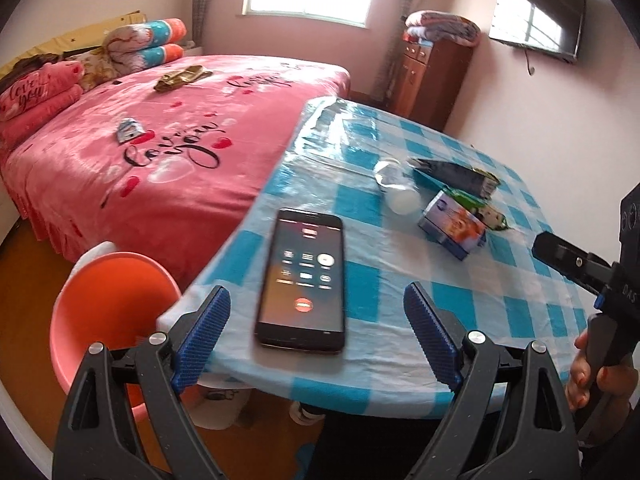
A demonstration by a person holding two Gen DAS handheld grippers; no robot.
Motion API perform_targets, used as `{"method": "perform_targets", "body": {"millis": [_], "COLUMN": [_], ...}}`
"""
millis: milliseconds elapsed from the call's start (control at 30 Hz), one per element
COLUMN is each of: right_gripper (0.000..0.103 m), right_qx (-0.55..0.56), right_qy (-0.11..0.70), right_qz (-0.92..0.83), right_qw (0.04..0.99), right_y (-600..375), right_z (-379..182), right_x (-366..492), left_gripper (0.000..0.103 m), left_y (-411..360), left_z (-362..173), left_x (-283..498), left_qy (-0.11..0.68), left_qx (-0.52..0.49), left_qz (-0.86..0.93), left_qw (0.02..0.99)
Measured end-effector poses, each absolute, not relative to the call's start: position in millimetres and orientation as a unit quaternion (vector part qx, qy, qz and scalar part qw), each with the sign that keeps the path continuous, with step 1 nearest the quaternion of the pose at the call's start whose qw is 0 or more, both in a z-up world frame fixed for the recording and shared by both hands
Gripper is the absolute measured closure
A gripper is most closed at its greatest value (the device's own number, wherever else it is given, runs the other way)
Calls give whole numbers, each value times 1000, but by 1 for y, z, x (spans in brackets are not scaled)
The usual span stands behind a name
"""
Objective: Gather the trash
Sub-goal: 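Move both tools back over the table toward the remaining trash, then grasp the Vinda tissue pack with the left tool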
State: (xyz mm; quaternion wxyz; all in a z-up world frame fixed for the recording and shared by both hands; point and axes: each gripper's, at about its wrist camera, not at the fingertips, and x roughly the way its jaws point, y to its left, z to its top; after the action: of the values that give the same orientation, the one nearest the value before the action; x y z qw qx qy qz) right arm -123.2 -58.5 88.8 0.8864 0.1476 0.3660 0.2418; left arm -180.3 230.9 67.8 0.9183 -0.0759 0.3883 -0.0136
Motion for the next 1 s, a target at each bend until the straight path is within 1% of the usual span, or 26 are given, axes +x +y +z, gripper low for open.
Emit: {"method": "perform_targets", "body": {"millis": [167, 300, 400, 633, 1000], "right_gripper": [9, 9, 9, 9, 9], "right_qx": [161, 168, 170, 173, 187], "right_qy": [370, 372, 369, 362, 369], "right_qz": [230, 216, 199, 163, 139], "right_qw": [886, 887, 892, 901, 900], "right_y": [-77, -93, -109, -144, -178], "right_z": [82, 77, 74, 68, 53], "right_x": [-119, -116, -116, -118, -119], "left_gripper": [14, 14, 14, 14, 14], "left_y": [211, 194, 176, 130, 92], "left_z": [61, 55, 53, 48, 30], "left_x": [-171, -159, -148, -117, -63], "left_qy": [409, 426, 437, 451, 473], "left_qx": [-77, -96, -113, -117, -160], "left_qz": [-31, -57, -84, -119, -100], "left_qw": [909, 898, 889, 876, 860]}}
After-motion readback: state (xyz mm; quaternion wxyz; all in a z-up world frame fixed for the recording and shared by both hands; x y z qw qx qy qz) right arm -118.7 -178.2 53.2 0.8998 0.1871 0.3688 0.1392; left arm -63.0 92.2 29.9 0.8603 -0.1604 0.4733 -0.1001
